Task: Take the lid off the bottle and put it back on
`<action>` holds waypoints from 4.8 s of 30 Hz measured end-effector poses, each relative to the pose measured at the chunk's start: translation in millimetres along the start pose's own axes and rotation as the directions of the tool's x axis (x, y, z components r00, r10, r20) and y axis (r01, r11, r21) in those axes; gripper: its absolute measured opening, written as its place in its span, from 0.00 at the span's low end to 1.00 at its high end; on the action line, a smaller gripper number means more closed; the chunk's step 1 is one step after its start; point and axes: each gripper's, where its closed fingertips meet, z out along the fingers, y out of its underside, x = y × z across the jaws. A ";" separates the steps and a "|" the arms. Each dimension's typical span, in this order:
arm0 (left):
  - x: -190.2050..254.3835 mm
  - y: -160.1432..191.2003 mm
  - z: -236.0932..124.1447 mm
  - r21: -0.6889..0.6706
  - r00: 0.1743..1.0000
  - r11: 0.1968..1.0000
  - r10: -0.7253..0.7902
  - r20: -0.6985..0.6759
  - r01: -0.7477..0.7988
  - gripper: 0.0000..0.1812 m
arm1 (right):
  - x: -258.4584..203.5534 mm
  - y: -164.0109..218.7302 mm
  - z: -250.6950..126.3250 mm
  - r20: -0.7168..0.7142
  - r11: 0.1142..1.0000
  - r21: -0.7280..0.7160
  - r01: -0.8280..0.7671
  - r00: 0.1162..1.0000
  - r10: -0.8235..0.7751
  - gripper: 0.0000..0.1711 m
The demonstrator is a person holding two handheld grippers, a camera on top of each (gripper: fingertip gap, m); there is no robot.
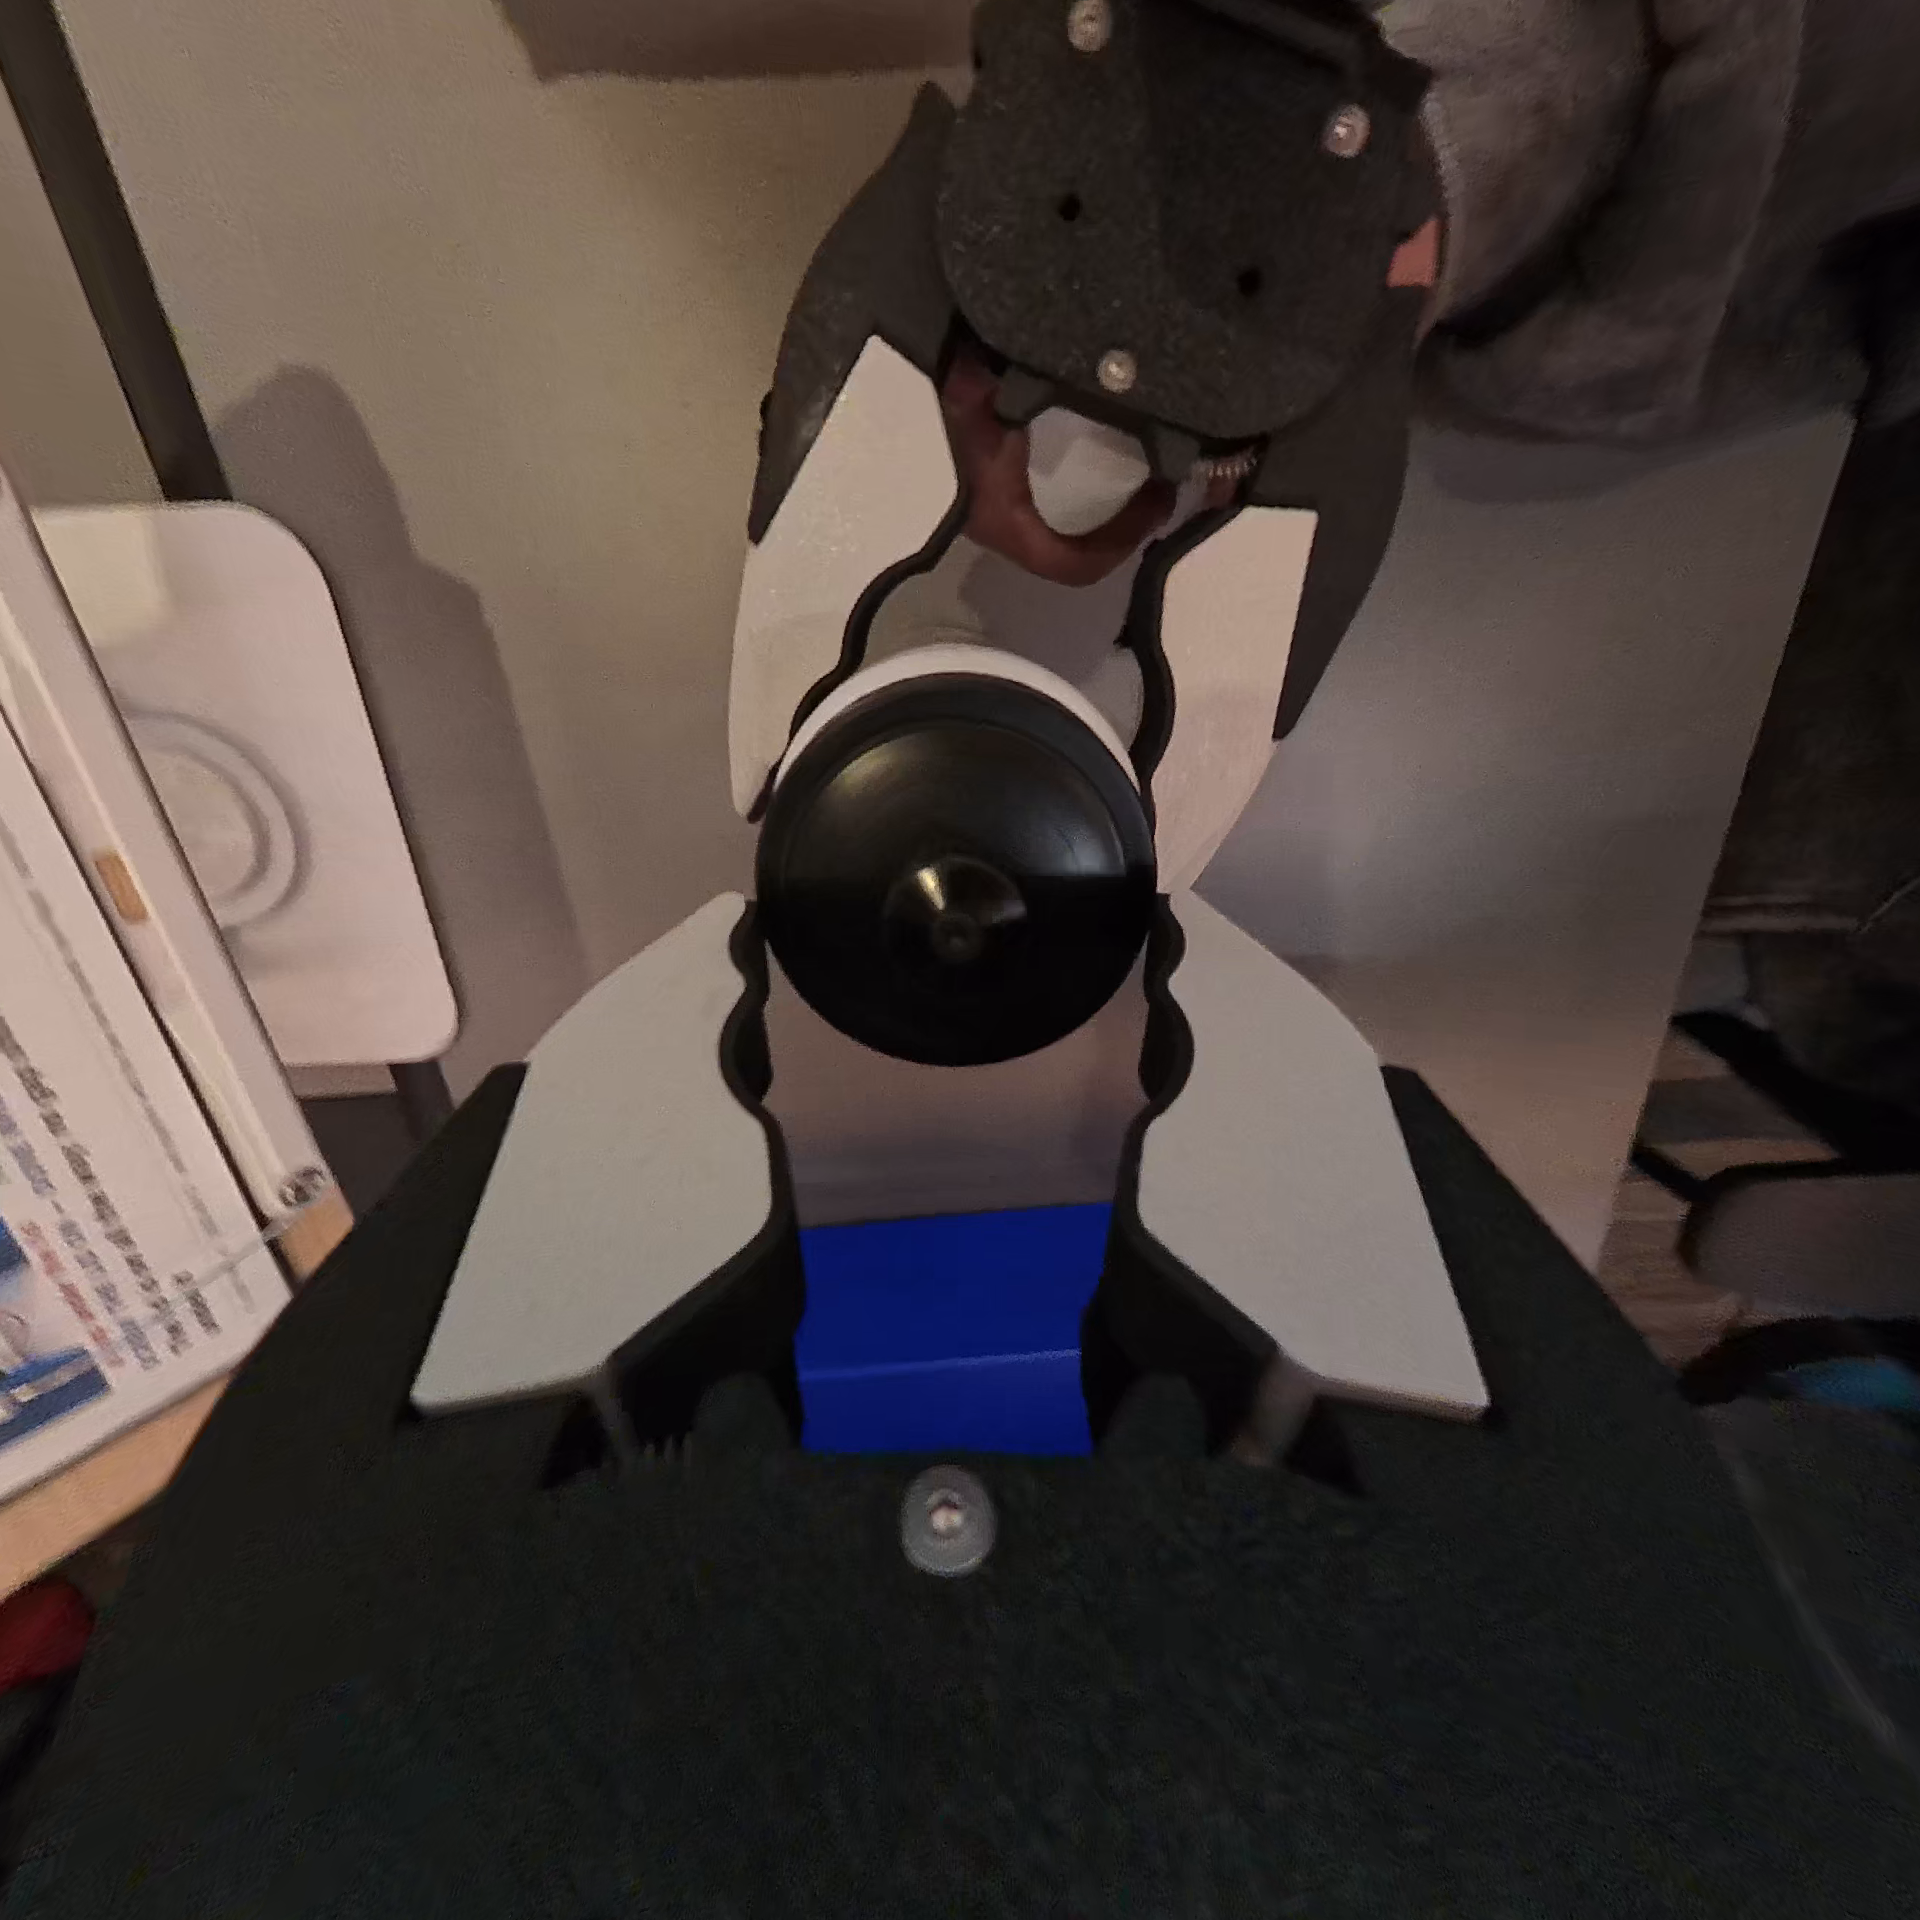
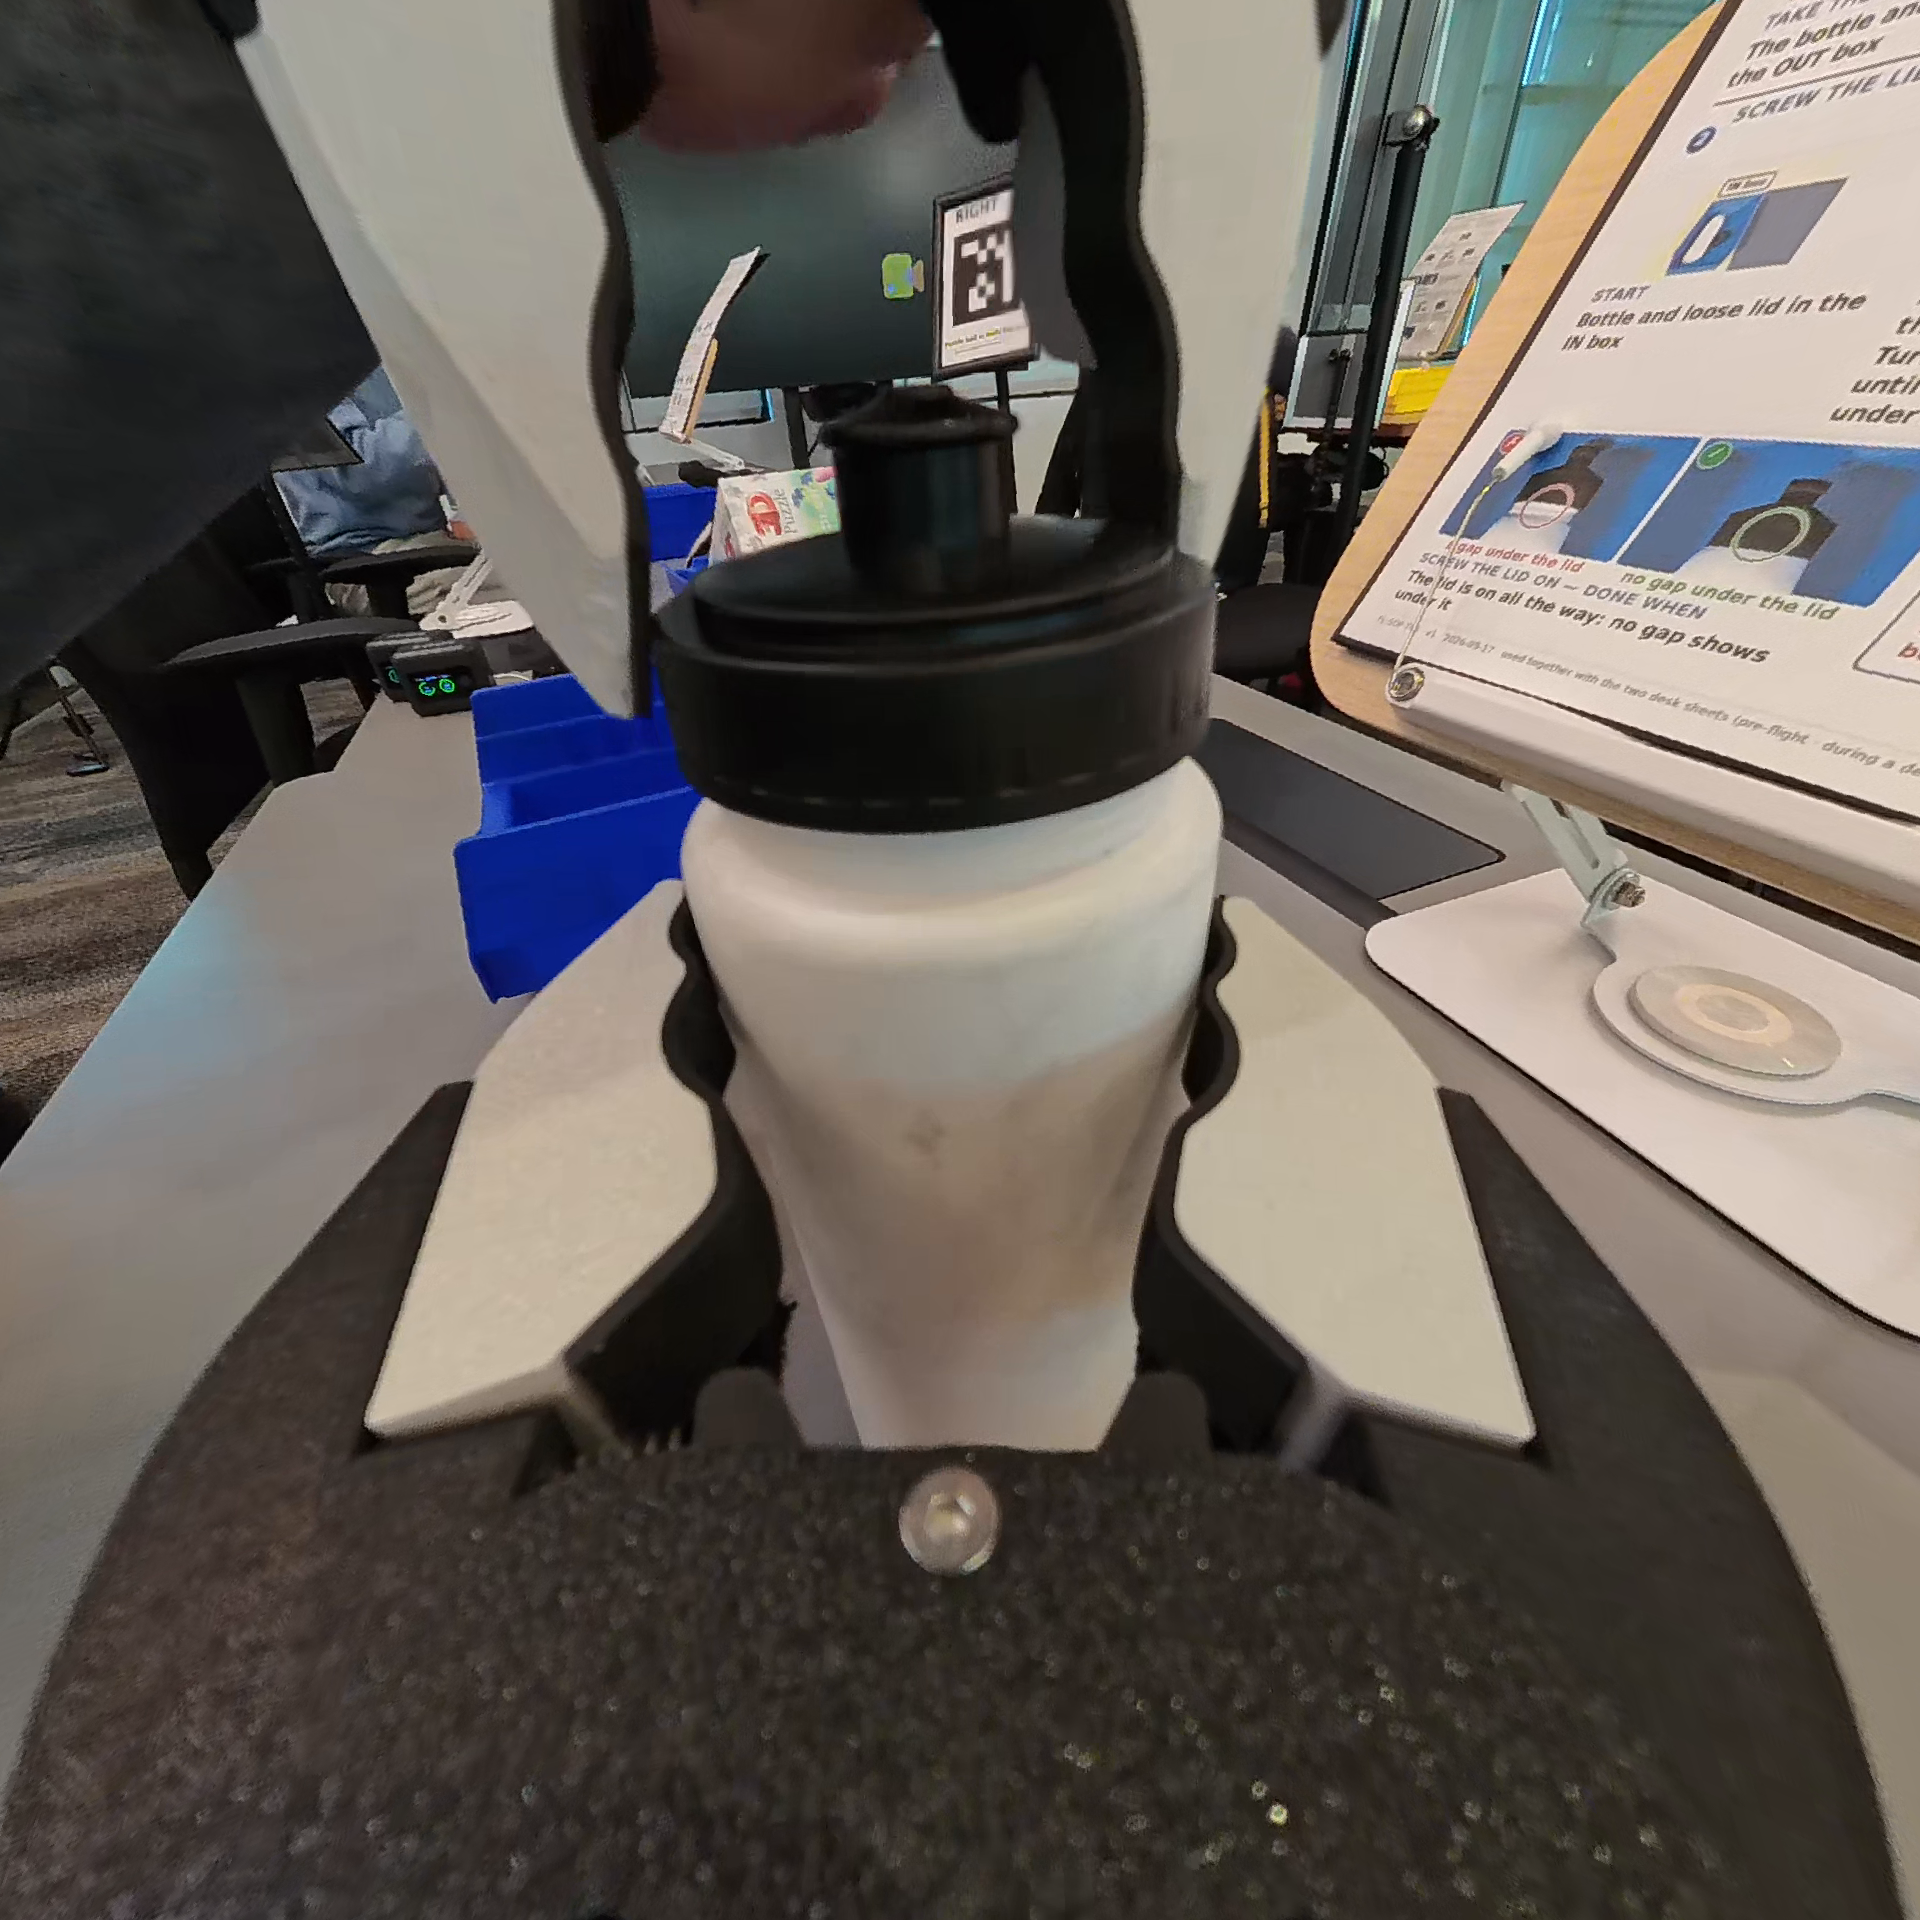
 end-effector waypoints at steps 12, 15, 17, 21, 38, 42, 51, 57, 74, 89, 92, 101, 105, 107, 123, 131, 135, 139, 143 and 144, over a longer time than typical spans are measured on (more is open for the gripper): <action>-4.8 -18.0 -24.4 0.403 0.976 0.904 -0.195 0.093 0.142 0.61 | 0.3 0.0 -0.2 -0.005 1.000 -0.005 -0.003 1.000 0.003 0.51; -19.0 -14.6 -30.7 0.670 0.847 0.674 -0.517 0.127 0.311 0.62 | 0.2 0.1 0.1 -0.007 1.000 -0.008 -0.002 1.000 0.002 0.51; -18.7 -9.9 -27.1 0.798 0.722 0.444 -0.692 0.017 0.407 0.59 | 0.1 0.0 0.5 -0.008 1.000 -0.007 -0.002 1.000 0.002 0.51; -11.3 -4.5 -8.6 0.890 0.529 0.103 -0.832 -0.168 0.444 0.58 | 0.0 -0.2 0.9 -0.010 1.000 -0.003 -0.003 1.000 0.003 0.51; -4.2 -10.7 1.0 0.811 0.805 0.520 -0.583 0.108 0.268 0.38 | -0.3 -0.3 1.4 -0.015 1.000 -0.001 0.000 1.000 0.000 0.51; -0.3 -10.5 2.6 0.739 0.941 0.647 -0.332 0.056 0.185 0.38 | -0.4 -0.4 0.9 -0.010 1.000 0.003 -0.002 1.000 0.002 0.51; 5.6 -11.0 2.2 0.754 0.992 0.655 0.118 -0.040 -0.048 0.38 | -5.8 -0.4 0.2 0.034 1.000 0.009 -0.003 0.999 0.003 0.51; 12.9 -13.8 -15.6 0.874 0.990 0.470 -0.127 -0.066 0.119 0.52 | -6.1 -0.4 1.6 0.033 1.000 0.008 -0.002 0.999 0.002 0.51; -7.1 -16.6 -2.1 0.917 0.344 0.113 -0.939 -0.028 0.383 0.51 | -6.0 -0.2 2.8 0.011 1.000 0.001 -0.002 1.000 0.002 0.51; 4.9 -6.7 2.7 0.805 0.871 0.478 -0.483 -0.092 0.350 0.41 | -11.6 0.4 6.2 0.023 1.000 -0.005 0.005 1.000 -0.005 0.51; 10.1 -4.8 3.3 0.763 0.954 0.588 -0.272 -0.128 0.270 0.41 | -13.3 0.5 6.9 0.026 1.000 -0.008 0.008 1.000 -0.008 0.51; 20.3 2.9 3.7 0.697 0.916 0.713 0.328 -0.233 -0.078 0.40 | -20.8 1.5 8.4 0.055 1.000 -0.027 0.007 0.998 -0.005 0.51; 19.8 3.6 3.3 0.698 0.853 0.697 0.456 -0.255 -0.165 0.39 | -19.7 1.4 7.1 0.058 1.000 -0.027 -0.001 0.998 0.003 0.51; 21.0 3.4 3.1 0.713 0.848 0.680 0.470 -0.245 -0.170 0.39 | -20.2 1.6 6.8 0.062 1.000 -0.027 0.001 0.998 0.000 0.51; 21.0 12.1 -51.3 0.935 0.857 0.297 -0.515 -0.014 0.194 0.60 | -17.0 0.2 10.9 0.014 1.000 0.002 0.000 1.000 0.000 0.51; 13.2 -2.9 -21.7 0.923 0.515 0.340 -0.832 0.207 0.178 0.58 | -15.4 -0.3 10.3 0.010 1.000 0.013 -0.003 1.000 0.003 0.51; -2.0 -6.8 -5.4 0.923 0.401 0.261 -0.906 0.134 0.282 0.55 | -15.0 -0.3 9.3 0.004 1.000 0.012 -0.005 1.000 0.005 0.51; -2.3 -5.4 -3.1 0.927 0.396 0.199 -0.916 0.060 0.318 0.40 | -13.9 -0.5 6.6 0.000 1.000 0.012 -0.005 1.000 0.005 0.51; 1.1 -5.1 -1.3 0.894 0.606 0.315 -0.793 0.064 0.318 0.39 | -13.4 -0.3 6.2 -0.003 1.000 0.009 -0.011 1.000 0.011 0.51; 2.4 -4.5 -1.0 0.883 0.658 0.345 -0.751 0.055 0.319 0.39 | -13.8 -0.3 7.0 -0.005 1.000 0.009 -0.009 1.000 0.009 0.51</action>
